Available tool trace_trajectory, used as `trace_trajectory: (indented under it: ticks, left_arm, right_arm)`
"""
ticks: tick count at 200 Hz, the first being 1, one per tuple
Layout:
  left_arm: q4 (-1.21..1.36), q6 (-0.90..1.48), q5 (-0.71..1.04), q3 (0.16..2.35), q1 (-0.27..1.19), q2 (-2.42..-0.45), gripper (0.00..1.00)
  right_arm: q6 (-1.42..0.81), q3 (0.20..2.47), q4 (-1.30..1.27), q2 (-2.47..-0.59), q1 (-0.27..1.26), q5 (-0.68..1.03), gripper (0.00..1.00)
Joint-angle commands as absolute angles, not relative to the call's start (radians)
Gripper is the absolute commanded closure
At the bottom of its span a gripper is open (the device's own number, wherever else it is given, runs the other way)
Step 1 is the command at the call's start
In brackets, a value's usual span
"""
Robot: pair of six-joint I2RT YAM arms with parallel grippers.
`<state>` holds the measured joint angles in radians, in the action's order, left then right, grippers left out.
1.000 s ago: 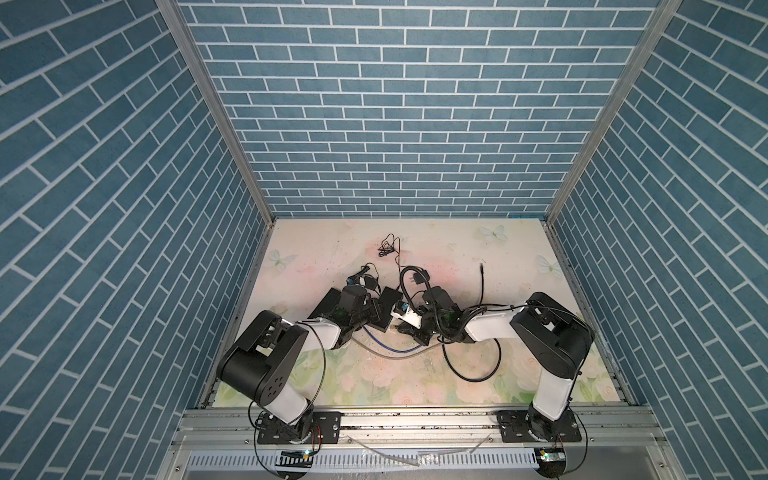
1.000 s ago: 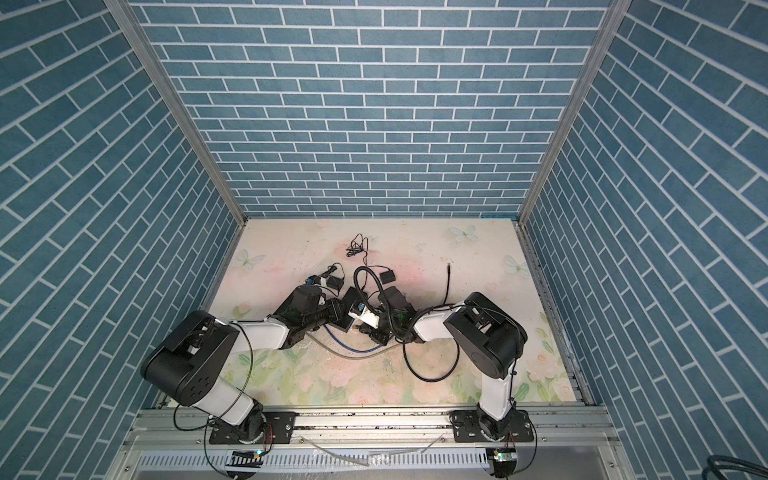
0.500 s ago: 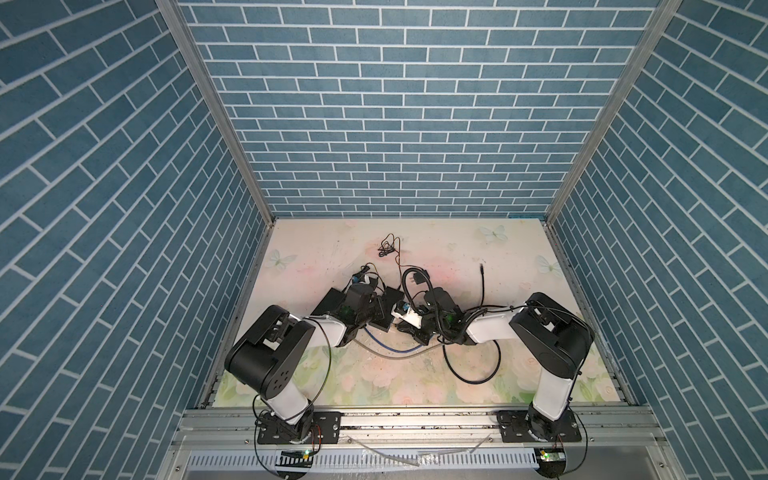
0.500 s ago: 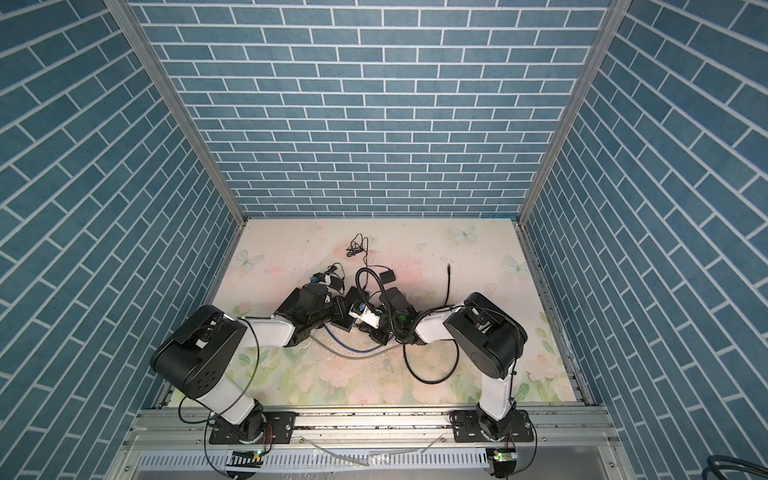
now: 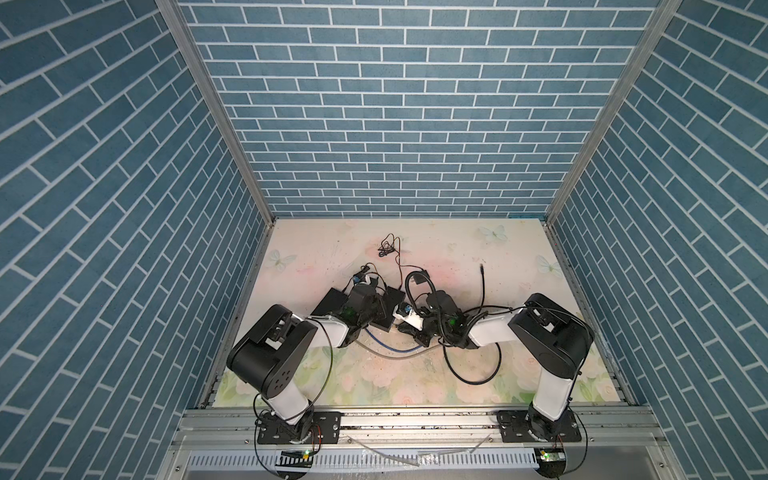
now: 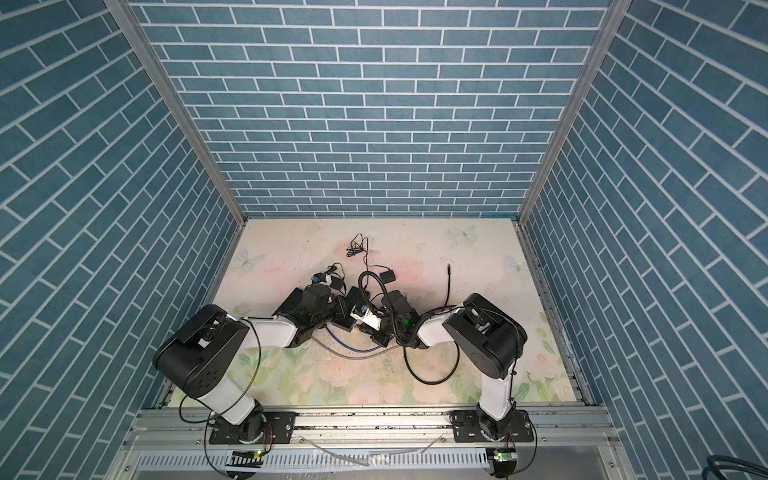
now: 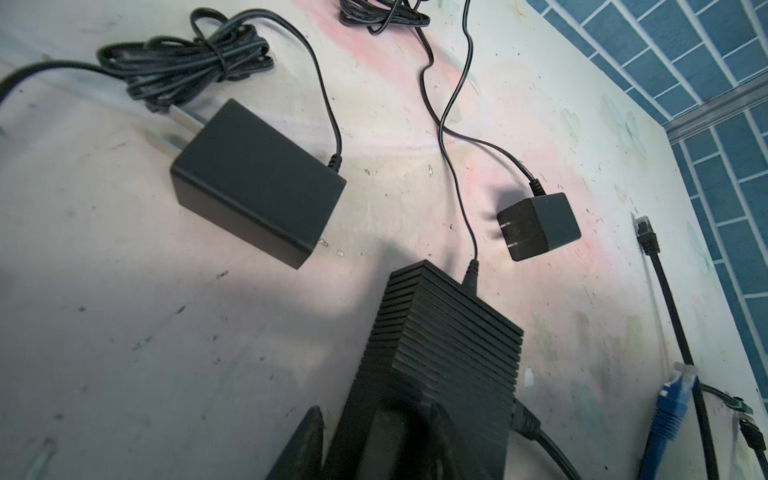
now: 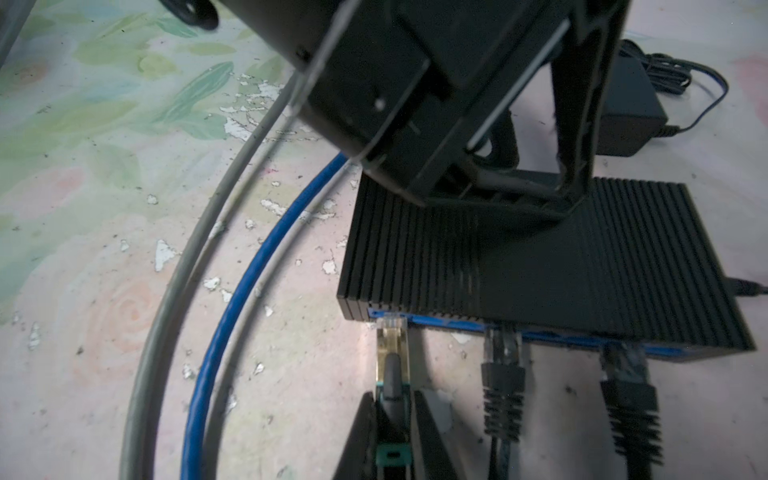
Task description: Insert the plug into the switch port
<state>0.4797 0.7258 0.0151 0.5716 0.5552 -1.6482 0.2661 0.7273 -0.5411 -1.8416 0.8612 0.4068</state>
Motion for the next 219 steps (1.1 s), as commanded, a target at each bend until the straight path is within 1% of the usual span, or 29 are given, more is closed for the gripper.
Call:
trace_trajectory:
  ticks: [1,62,84,130,151,219]
  left_arm:
    - [0.394,0.753,0.059,0.577,0.602,-1.683,0.59]
    - [0.372,0.791,0.059,0.586,0.629,-1.68,0.61]
    - [0.373,0.804,0.056,0.587,0.64,-1.684,0.61]
    - [0.42,0.846,0.049,0.576,0.646,-1.714,0.62]
    - [0.439,0.86,0.045,0.577,0.652,-1.732,0.63]
    - [0.461,0.877,0.034,0.56,0.656,-1.733,0.63]
  right_arm:
    - [0.215,0.704,-0.678,-1.861,0.873,0.4,1.0]
    - [0.183,0.691,-0.775,-1.882,0.873,0.363,1.0]
    - [0.175,0.671,-0.839,-1.876,0.874,0.375,1.0]
    - [0.163,0.685,-0.806,-1.849,0.885,0.405,1.0]
    - [0.16,0.703,-0.769,-1.834,0.898,0.389,1.0]
    - [0.138,0.689,-0.817,-1.802,0.905,0.308,1.0]
